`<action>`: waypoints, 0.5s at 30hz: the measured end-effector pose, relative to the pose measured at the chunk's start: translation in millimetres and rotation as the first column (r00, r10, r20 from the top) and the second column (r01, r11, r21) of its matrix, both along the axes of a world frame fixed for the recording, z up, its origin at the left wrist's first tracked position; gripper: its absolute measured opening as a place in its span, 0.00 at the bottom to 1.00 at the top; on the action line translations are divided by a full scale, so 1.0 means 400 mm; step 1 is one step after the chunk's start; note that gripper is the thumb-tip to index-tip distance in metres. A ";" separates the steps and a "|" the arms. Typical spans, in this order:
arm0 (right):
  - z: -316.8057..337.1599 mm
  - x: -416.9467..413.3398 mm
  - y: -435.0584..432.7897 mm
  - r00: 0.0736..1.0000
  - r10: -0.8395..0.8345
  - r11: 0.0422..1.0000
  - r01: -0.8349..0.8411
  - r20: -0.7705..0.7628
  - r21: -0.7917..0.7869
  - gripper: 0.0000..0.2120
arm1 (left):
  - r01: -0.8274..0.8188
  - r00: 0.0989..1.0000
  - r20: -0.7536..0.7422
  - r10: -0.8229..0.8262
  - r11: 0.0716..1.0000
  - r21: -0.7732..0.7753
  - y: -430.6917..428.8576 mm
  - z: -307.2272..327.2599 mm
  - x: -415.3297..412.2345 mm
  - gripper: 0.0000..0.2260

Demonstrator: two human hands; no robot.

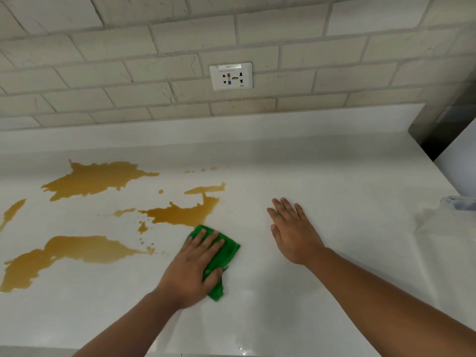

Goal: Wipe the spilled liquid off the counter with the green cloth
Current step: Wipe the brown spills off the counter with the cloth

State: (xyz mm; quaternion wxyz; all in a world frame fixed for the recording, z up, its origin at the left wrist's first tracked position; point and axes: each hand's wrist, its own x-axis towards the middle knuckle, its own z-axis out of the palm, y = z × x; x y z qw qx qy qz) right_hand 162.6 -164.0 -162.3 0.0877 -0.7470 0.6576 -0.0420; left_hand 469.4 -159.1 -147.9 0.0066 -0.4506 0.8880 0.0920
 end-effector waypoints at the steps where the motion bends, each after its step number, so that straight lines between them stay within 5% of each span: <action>1: 0.000 0.001 0.002 1.000 0.002 1.000 -0.002 -0.011 0.009 0.36 | -0.060 0.998 0.019 0.060 0.998 -0.003 -0.025 0.002 -0.015 0.30; 7: 0.007 0.003 0.009 1.000 0.000 0.999 0.001 -0.031 0.034 0.38 | -0.212 0.975 0.070 0.211 0.977 0.012 -0.079 -0.003 -0.185 0.31; 15: 0.011 0.006 0.019 0.997 -0.044 0.999 0.044 0.055 0.014 0.38 | 0.110 0.994 -0.018 -0.109 0.993 0.035 0.022 -0.010 -0.059 0.27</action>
